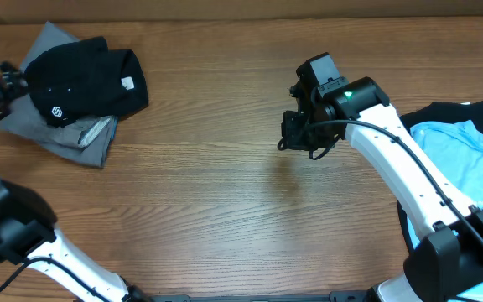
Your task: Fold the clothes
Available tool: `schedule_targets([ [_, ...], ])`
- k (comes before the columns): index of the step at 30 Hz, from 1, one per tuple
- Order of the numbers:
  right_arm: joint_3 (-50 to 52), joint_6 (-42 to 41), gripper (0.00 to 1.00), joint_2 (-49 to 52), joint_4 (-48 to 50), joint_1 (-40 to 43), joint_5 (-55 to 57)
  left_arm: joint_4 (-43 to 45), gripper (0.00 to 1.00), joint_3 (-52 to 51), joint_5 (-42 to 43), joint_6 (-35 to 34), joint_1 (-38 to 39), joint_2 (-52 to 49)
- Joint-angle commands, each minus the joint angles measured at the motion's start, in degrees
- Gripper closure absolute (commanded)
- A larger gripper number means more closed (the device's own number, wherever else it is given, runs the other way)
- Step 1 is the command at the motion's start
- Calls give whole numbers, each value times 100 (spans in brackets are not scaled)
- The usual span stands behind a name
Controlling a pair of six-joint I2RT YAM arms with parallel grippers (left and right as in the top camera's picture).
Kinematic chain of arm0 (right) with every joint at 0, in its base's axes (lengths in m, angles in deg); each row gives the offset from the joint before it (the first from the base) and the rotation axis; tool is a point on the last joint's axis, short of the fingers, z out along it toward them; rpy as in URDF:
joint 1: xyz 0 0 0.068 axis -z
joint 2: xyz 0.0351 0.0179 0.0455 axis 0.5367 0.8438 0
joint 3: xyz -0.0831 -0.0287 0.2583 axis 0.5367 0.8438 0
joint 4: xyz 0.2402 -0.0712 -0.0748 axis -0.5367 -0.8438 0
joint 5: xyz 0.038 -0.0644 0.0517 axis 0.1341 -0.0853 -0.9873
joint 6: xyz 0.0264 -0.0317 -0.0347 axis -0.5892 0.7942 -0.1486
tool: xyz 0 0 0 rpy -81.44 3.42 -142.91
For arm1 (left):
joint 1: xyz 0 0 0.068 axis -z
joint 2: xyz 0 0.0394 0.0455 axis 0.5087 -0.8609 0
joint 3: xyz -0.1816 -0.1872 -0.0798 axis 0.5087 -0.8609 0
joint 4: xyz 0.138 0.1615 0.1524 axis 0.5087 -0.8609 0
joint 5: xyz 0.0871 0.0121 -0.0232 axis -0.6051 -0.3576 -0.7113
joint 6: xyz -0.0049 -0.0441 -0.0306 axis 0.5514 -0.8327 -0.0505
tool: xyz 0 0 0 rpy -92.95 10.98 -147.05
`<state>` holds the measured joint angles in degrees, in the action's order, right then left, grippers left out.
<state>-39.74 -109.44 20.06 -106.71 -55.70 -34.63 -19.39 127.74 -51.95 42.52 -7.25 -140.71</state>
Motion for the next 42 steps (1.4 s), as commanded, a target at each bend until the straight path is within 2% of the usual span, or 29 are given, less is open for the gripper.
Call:
schedule_targets([
  [1,-354,46,93,-675,-4,17,391,-214,0,210,520,1025,485,730],
  [5,-824,46,81,-1368,7,17,804,-407,0,210,-271,1073,1134,1718],
  [7,-1093,42,70,-1722,7,17,1021,-463,0,210,-791,944,1495,2229],
  [9,-1353,39,49,-2098,11,17,1241,-525,0,210,-1300,763,1919,2761],
  [10,-1464,42,22,-2288,24,17,1338,-555,0,210,-1572,605,2151,3034],
  [11,-1543,42,0,-2470,44,17,1419,-581,0,208,-1784,459,2341,3244],
  [18,-1615,39,0,-3510,35,17,1537,-933,0,-48,-2238,-249,3346,4520],
  [22,-1615,39,0,-3864,-184,17,1534,-933,0,-474,-2236,-693,3453,5180],
  [26,-1615,39,0,-3967,-498,17,1534,-933,0,-1086,-2256,-787,3451,5829],
  [33,-1604,33,0,-3921,-1121,17,1506,-817,0,-1311,-2212,-831,3451,6146],
  [42,-1604,15,0,-3910,-1187,17,1126,-852,0,-1314,-2212,-831,3451,6127],
])
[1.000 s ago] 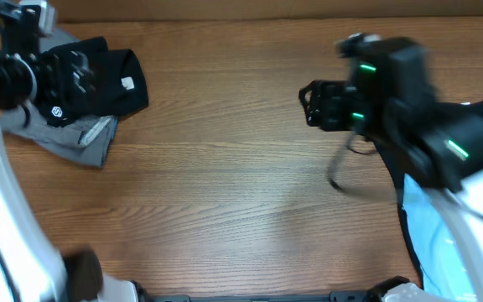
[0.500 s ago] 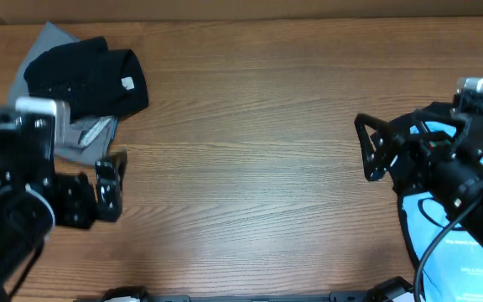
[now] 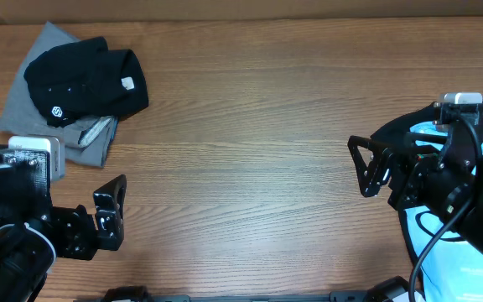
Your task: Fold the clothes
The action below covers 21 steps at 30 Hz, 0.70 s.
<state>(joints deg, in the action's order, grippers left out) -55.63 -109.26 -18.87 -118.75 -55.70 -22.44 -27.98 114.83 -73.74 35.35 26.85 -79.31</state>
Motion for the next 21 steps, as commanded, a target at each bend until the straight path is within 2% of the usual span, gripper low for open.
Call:
schedule_targets([
  [1,-15,-2,0,-17,17,17,-94,7,0,-22,-31,-114,42,-13],
  [7,-15,122,0,-17,-116,17,299,7,0,-22,-33,-114,42,-15],
  [10,136,463,0,-26,323,48,761,7,0,-22,-31,-114,42,-13],
  [14,951,1200,0,-439,1794,323,765,7,0,-22,-31,-114,42,-15],
  [18,2592,1241,0,-1237,3622,667,728,7,0,-22,-31,-114,42,-15],
  [21,3759,1239,0,-1797,4575,922,675,7,0,-22,-31,-114,42,-13],
])
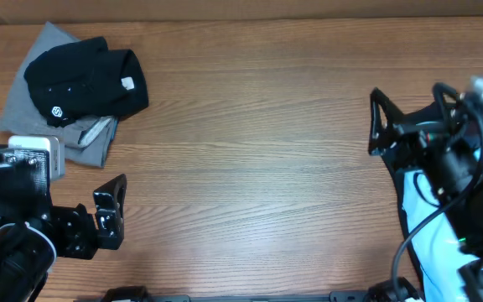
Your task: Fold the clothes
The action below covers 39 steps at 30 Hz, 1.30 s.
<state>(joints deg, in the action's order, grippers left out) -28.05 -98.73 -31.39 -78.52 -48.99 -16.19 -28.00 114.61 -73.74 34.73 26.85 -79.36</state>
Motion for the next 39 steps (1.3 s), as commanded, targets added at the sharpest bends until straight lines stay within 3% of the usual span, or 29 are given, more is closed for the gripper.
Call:
schedule_targets([
  [1,1469,186,0,-793,870,350,52,9,0,0,-31,-52,42,-9],
  [8,3654,166,0,-2376,1390,791,52,9,0,0,-31,-52,42,-11],
  [20,6159,127,0,-4586,2358,1154,-269,9,0,0,-33,-52,42,-9],
  [28,7499,129,0,-4651,4350,1191,-748,9,0,0,-31,-52,42,-9],
  [39,7464,149,0,-4649,3797,1207,-723,9,0,0,-33,-52,42,-9],
])
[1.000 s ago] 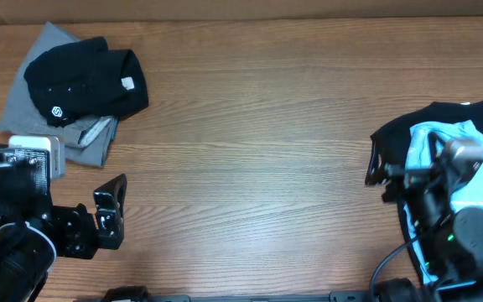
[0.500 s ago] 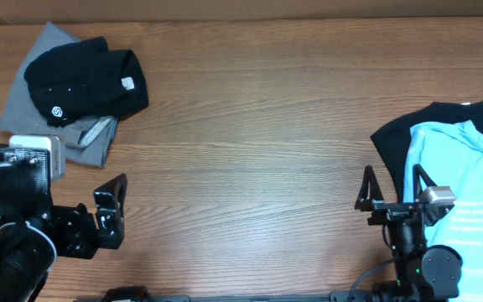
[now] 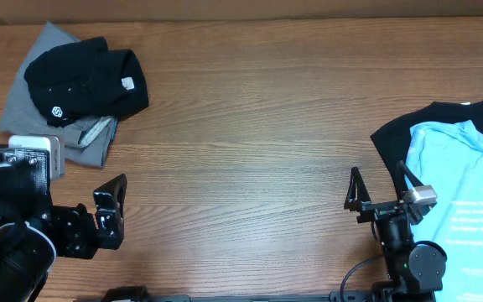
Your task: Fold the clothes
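At the back left lies a folded black garment (image 3: 86,80) on top of a folded grey garment (image 3: 32,113). A light blue T-shirt (image 3: 464,189) is spread flat at the right edge over a black garment (image 3: 392,138). My left gripper (image 3: 113,212) is at the front left, open and holding nothing, well short of the folded stack. Near the front edge my right gripper (image 3: 380,186) stands open and empty, its fingers beside the blue shirt's left edge.
The brown wooden table (image 3: 241,143) runs between the two piles. A cardboard-coloured wall (image 3: 241,8) borders the far edge. Both arm bases sit at the front edge.
My right arm has drawn back from over the blue shirt's upper left to the front right edge, its gripper still open. The left arm and all garments stayed put.
First my left gripper was at the far left beside the folded stack and my right arm reached to the table's middle. Then both arms were pulled back, left to the front left, right over the blue shirt. Now the right sits low at the front.
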Available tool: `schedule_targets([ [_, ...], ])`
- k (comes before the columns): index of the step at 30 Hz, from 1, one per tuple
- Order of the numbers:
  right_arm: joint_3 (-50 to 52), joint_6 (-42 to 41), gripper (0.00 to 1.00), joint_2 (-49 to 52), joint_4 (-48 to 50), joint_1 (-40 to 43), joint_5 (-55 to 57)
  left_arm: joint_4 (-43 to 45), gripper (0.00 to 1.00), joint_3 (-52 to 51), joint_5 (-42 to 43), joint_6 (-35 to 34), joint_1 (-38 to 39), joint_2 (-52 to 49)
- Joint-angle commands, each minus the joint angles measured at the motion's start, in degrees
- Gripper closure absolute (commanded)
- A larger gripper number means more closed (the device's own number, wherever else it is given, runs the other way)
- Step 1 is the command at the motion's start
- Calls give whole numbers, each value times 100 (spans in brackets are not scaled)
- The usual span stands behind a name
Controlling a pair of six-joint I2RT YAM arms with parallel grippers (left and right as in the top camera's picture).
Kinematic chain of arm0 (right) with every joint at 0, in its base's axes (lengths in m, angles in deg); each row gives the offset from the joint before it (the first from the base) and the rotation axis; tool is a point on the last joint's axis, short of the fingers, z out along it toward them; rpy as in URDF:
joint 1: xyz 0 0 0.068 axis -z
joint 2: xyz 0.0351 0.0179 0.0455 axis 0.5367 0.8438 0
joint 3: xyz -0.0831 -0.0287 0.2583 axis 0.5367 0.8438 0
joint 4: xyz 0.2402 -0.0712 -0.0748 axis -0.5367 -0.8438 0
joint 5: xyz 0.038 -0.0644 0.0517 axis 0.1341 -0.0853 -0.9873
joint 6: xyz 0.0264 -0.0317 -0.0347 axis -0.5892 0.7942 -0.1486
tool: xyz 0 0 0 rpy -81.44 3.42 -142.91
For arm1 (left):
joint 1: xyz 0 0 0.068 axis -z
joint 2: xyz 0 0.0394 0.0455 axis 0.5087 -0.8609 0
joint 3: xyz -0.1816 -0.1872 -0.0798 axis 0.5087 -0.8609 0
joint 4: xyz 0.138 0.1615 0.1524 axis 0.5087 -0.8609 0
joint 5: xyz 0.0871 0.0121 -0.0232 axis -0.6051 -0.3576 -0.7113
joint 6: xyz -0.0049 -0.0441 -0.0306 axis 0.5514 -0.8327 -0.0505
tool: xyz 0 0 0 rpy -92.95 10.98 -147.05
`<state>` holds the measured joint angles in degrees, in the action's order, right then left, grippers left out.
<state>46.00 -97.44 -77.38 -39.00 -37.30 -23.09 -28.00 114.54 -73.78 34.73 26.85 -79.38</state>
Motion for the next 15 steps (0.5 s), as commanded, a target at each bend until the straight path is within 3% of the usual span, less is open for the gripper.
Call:
schedule_targets([
  [1,59,20,0,-50,-326,37,-33,9,0,7,-26,-52,42,-9],
  [15,55,20,0,-22,-579,37,-13,9,0,7,-26,-52,42,-7],
])
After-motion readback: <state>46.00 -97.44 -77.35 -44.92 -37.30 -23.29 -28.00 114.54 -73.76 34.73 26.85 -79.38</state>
